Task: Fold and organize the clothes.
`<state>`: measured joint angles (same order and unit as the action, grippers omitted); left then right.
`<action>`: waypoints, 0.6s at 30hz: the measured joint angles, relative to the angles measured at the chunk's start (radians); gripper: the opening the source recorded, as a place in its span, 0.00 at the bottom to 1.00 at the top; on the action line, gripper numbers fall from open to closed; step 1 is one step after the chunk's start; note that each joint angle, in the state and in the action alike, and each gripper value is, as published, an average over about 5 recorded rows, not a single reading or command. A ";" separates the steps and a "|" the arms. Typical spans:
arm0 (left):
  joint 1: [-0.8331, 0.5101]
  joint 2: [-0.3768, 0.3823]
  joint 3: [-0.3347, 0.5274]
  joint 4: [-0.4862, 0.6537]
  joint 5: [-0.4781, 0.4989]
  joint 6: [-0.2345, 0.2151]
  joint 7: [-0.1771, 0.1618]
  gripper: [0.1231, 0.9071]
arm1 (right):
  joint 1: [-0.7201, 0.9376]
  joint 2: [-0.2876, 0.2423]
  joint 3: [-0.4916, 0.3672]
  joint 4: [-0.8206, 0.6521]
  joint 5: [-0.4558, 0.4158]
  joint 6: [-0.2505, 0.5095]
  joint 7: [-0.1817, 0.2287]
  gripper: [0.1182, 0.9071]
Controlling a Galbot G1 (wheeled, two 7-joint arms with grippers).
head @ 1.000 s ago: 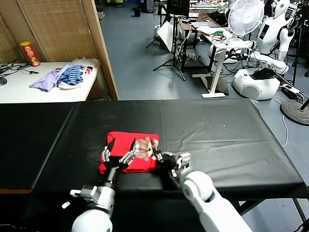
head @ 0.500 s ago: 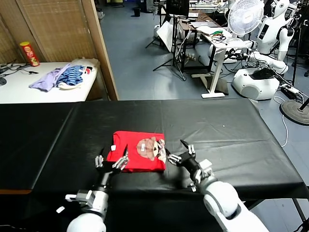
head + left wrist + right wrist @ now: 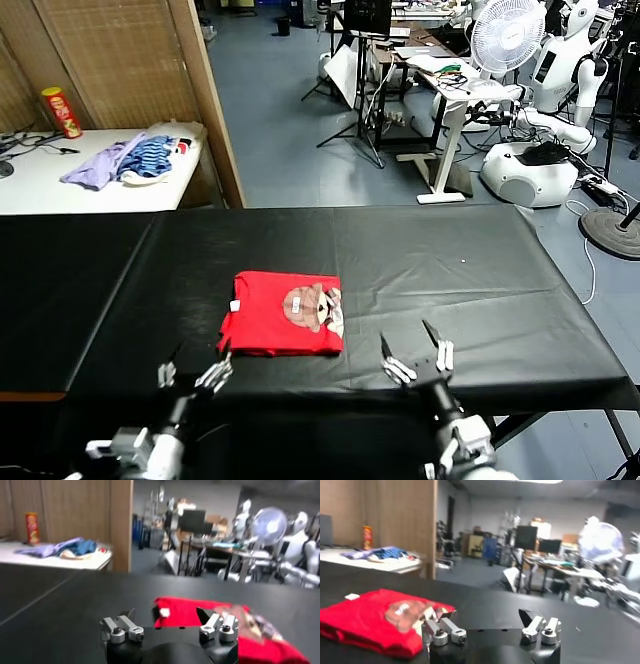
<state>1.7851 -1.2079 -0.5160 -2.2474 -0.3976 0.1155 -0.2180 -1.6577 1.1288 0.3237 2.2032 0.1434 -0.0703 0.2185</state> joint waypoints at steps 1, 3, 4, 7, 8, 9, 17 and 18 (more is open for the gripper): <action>0.019 0.008 -0.009 -0.012 -0.010 0.014 -0.010 0.86 | -0.024 0.000 0.006 0.012 0.000 -0.001 0.013 0.86; 0.055 0.018 -0.026 -0.036 -0.026 0.046 -0.029 0.86 | -0.070 0.001 0.019 0.039 0.004 -0.010 0.036 0.86; 0.072 0.021 -0.035 -0.047 -0.031 0.060 -0.035 0.86 | -0.093 0.002 0.025 0.053 0.009 -0.019 0.047 0.86; 0.116 0.025 -0.059 -0.066 -0.031 0.085 -0.033 0.86 | -0.156 0.007 0.038 0.095 0.040 -0.059 0.081 0.86; 0.128 0.026 -0.066 -0.068 -0.030 0.087 -0.029 0.86 | -0.175 0.011 0.042 0.108 0.055 -0.075 0.093 0.86; 0.140 0.026 -0.073 -0.069 -0.029 0.086 -0.022 0.86 | -0.192 0.015 0.046 0.121 0.069 -0.091 0.104 0.86; 0.217 0.022 -0.134 -0.085 -0.028 0.075 0.025 0.86 | -0.256 0.025 0.066 0.179 0.118 -0.172 0.135 0.86; 0.225 0.022 -0.141 -0.088 -0.029 0.075 0.029 0.86 | -0.259 0.026 0.067 0.181 0.118 -0.174 0.135 0.86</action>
<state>2.0097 -1.1856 -0.6572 -2.3354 -0.4264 0.1908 -0.1891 -1.9166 1.1543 0.3903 2.3842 0.2612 -0.2445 0.3533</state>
